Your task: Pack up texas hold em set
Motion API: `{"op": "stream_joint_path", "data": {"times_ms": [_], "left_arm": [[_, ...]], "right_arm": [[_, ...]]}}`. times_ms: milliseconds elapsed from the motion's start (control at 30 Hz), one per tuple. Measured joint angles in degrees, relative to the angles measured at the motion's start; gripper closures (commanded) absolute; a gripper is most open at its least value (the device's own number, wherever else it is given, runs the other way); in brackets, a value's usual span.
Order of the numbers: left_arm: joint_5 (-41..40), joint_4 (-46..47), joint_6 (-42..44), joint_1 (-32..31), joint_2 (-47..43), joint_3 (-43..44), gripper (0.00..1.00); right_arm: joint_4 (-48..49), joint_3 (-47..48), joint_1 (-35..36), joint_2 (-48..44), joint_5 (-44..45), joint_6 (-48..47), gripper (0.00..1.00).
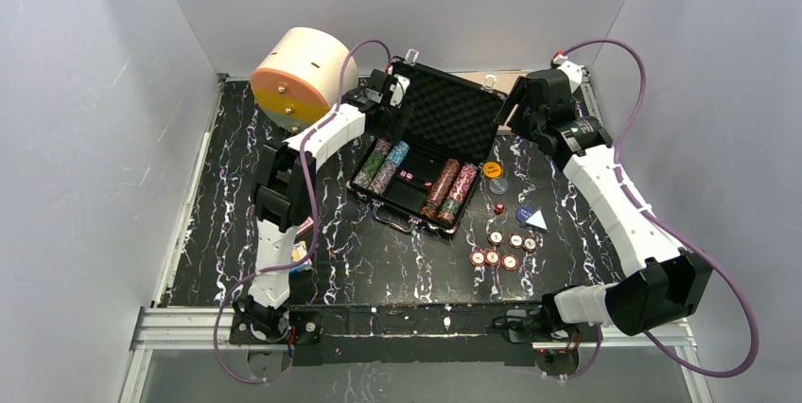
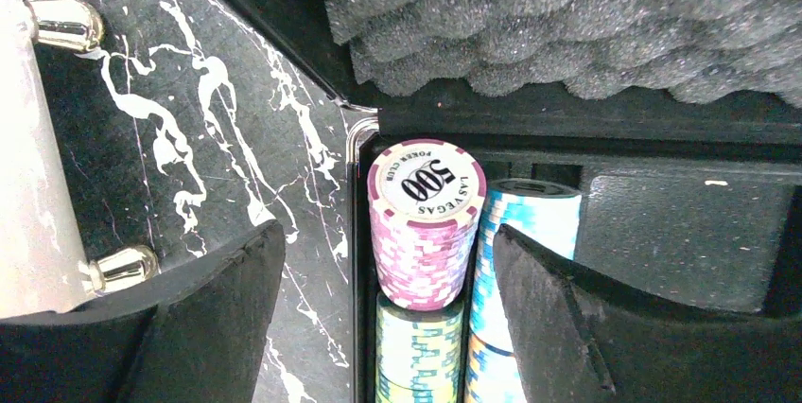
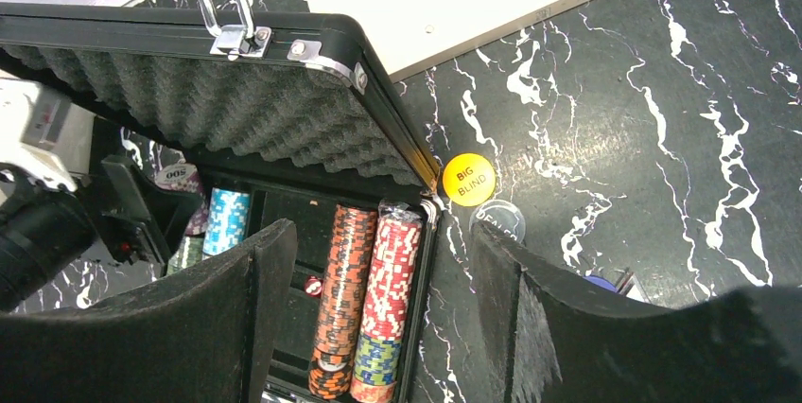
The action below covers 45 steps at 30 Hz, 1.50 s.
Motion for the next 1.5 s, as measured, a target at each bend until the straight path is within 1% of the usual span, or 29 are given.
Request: {"op": "stream_joint_path", "data": {"times_ms": [133, 233, 367, 433, 467, 500, 567, 633, 867, 1133, 1333, 1500], "left_arm": [[1.2, 0.2, -1.6, 0.6, -1.0, 0.3, 0.18], [1.4, 1.9, -3.8, 0.7, -1.5, 0.2, 0.22], [1.3, 6.0, -7.2, 0.8, -2.4, -1.7, 0.31], [1.3, 8.0, -9.2, 0.8, -2.7, -2.9, 0.39], [1.2, 9.0, -10.3, 0.8, -2.7, -3.3, 0.45], [1.0, 9.6, -11.2, 0.8, -2.6, -3.5, 0.49], [0.0, 10.2, -12.9, 0.8, -2.6, -3.5, 0.55], [-1.4, 10.8, -14.3, 0.8, -2.6, -3.5, 0.59], [-2.9, 8.9, -16.2, 0.8, -2.5, -3.5, 0.6], [-1.0, 9.0, -17.4, 0.8, -2.3, -4.8, 0.6], [0.8, 9.4, -18.2, 0.5, -1.6, -5.1, 0.63], [0.6, 10.3, -18.4, 0.3, -1.6, -6.1, 0.65]], "right_arm": [[0.1, -0.6, 0.0, -0.1, 0.0, 0.0, 0.25], [0.0, -1.0, 0.0, -0.2, 0.0, 0.0, 0.24], [0.1, -1.0, 0.0, -0.3, 0.0, -0.1, 0.24], [0.1, -1.0, 0.0, -0.3, 0.0, -0.1, 0.24], [0.1, -1.0, 0.0, -0.3, 0.0, -0.1, 0.24], [0.1, -1.0, 0.0, -0.3, 0.0, -0.1, 0.24], [0.1, -1.0, 0.0, -0.3, 0.0, -0.2, 0.24], [0.1, -1.0, 0.0, -0.3, 0.1, -0.3, 0.24], [0.3, -1.6, 0.0, -0.4, 1.0, -0.7, 0.24], [0.5, -1.8, 0.0, -0.4, 1.8, -1.5, 0.24], [0.5, -1.9, 0.0, -0.4, 1.9, -1.6, 0.24], [0.9, -2.8, 0.0, -0.6, 1.9, -1.6, 0.24]]}}
